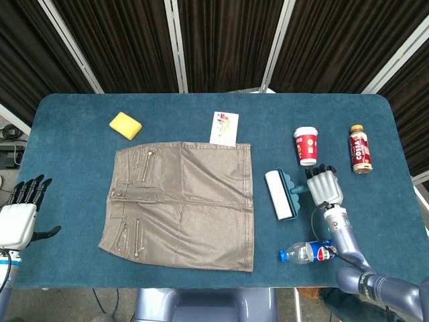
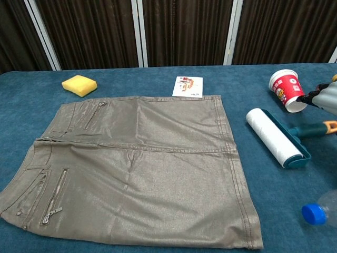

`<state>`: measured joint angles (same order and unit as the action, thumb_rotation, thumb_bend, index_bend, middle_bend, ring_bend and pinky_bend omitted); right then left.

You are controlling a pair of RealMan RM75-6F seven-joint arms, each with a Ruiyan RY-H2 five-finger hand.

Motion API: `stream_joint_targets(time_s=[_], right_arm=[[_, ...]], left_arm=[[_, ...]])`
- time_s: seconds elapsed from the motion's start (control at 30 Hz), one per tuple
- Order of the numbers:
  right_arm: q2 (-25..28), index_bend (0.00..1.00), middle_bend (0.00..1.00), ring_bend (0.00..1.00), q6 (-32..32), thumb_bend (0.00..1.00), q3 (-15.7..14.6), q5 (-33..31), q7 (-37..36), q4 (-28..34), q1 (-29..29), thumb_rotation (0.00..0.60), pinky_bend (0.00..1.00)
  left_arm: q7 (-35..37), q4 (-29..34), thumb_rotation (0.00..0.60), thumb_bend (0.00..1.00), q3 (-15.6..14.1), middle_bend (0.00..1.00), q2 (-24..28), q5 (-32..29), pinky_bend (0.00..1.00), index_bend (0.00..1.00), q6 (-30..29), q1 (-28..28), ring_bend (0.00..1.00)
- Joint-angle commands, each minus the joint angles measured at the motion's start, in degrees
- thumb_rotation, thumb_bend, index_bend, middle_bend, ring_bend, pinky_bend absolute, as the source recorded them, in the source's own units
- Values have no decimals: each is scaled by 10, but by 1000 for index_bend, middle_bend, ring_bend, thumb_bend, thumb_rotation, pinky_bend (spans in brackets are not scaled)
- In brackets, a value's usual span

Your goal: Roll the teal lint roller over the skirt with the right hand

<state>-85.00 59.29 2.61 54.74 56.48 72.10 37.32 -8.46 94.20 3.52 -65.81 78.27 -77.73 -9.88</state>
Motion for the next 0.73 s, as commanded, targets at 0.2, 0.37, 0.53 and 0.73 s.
stream_joint_targets(time_s=[0.2,0.37,0.53,0.73], right_arm=[[87,0,0,0,70,0,12,92,-182,106,-55,600,133],[141,0,0,0,161,0,-19,227,-380,120,-118,600,0],[162,0,0,0,234,0,-38,282,-481,124,-172,600,0],[163,0,0,0,285,0,-45,311,-503,120,-213,600,0]], left_arm=[[25,9,600,0,-3,0,15,18,0,0,-14,7,0],[25,7,600,0,-6,0,18,46,0,0,-49,17,0],[31,5,600,0,-11,0,20,62,0,0,-62,24,0],[33,3,600,0,-16,0,20,67,0,0,-64,28,0]])
